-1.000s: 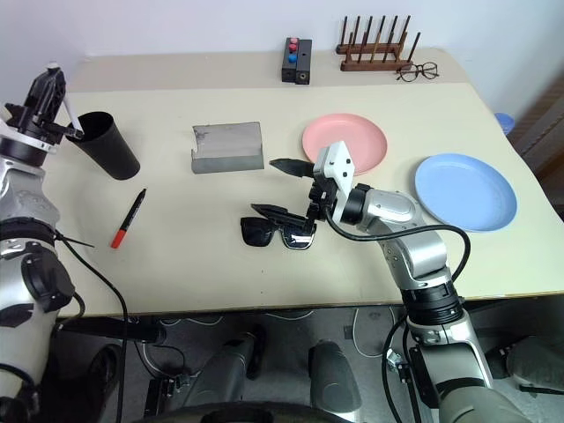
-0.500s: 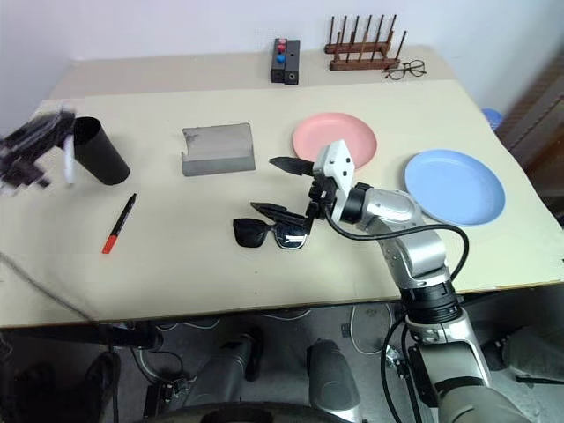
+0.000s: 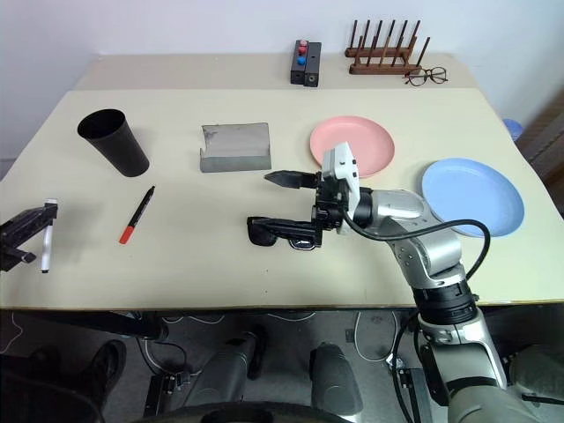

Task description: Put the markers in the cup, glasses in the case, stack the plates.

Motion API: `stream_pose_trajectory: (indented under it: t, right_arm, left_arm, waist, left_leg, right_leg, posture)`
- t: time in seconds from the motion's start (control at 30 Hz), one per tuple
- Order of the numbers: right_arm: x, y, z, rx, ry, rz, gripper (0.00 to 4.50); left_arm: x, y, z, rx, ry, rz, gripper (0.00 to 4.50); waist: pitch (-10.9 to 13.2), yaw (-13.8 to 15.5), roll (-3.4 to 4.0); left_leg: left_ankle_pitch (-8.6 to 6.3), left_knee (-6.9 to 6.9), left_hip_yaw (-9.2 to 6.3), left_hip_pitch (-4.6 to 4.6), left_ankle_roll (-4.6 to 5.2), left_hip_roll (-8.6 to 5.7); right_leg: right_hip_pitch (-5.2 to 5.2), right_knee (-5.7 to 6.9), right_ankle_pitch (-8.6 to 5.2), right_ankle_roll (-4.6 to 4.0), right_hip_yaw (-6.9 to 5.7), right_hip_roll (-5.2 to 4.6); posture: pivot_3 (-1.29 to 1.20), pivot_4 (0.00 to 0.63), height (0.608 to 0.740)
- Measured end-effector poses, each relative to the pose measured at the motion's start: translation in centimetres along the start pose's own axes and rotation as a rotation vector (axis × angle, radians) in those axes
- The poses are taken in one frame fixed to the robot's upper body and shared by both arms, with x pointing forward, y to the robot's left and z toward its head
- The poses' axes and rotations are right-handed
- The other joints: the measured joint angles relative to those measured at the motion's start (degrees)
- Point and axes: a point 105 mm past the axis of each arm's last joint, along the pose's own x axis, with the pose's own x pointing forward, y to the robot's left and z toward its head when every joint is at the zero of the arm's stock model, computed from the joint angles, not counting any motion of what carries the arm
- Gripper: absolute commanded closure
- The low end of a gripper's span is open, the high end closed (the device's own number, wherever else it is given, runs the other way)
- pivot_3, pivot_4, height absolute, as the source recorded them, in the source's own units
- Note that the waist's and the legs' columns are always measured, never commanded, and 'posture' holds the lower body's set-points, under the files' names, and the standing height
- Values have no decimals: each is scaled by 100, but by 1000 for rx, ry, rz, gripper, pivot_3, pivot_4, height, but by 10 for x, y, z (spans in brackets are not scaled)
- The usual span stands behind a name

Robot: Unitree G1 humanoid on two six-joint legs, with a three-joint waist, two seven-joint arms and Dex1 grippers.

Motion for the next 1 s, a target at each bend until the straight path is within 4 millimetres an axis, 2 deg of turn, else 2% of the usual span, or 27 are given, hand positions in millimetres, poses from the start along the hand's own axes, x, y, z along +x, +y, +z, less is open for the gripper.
stream_pose_trajectory:
  t: [0.27, 0.43, 0.63, 0.8, 0.87, 0.93, 1.0]
  right_arm:
    - [-3, 4, -9, 25, 7, -11, 3]
    - [-5, 4, -11, 21, 9, -21, 3]
    - [-6, 6, -14, 27, 11, -34, 3]
    - [-6, 4, -15, 23, 15, -45, 3]
    - [-5, 4, -15, 23, 14, -48, 3]
    - [-5, 4, -15, 24, 14, -47, 3]
    - [-5, 4, -15, 24, 14, -47, 3]
  left_arm:
    - [3, 26, -33, -23, 98, 98, 4476]
    - [8, 29, -50, -21, 152, 90, 4476]
    - [8, 32, -54, -17, 154, 89, 4476]
    - [7, 32, -58, -35, 172, 84, 2270]
    - [7, 32, -60, -45, 183, 90, 1153]
    - [6, 33, -61, -44, 206, 91, 234]
    - [3, 32, -63, -39, 278, 84, 61]
  waist:
    - [0, -18, 0]
    - [0, -2, 0]
    - [0, -13, 0]
    - [0, -17, 0]
    - [0, -17, 0]
    - [0, -17, -1]
    - [0, -23, -1]
  left_leg:
    - [0, -7, 5, -4, 0, 2]
    - [-1, -7, 6, -6, 1, 1]
    - [-1, -9, 5, -7, 2, 1]
    - [-1, -9, 5, -9, 2, 1]
    - [-1, -9, 5, -9, 2, 1]
    - [-1, -9, 5, -11, 2, 1]
    - [-1, -9, 6, -12, 2, 1]
  right_leg:
    - [-10, -4, 0, -1, 1, -4]
    - [-10, -5, 0, -1, 0, -6]
    - [-11, -7, 0, -1, 1, -7]
    - [-13, -7, 0, -1, 1, -7]
    - [-14, -7, 0, -1, 1, -7]
    - [-15, -7, 0, -1, 1, -7]
    - [-15, -7, 0, -2, 1, -7]
  posture:
    - [0, 150, 740]
    - [0, 150, 740]
    - [0, 150, 740]
    - [0, 150, 740]
    - [0, 150, 740]
    - [0, 150, 740]
    - [0, 150, 740]
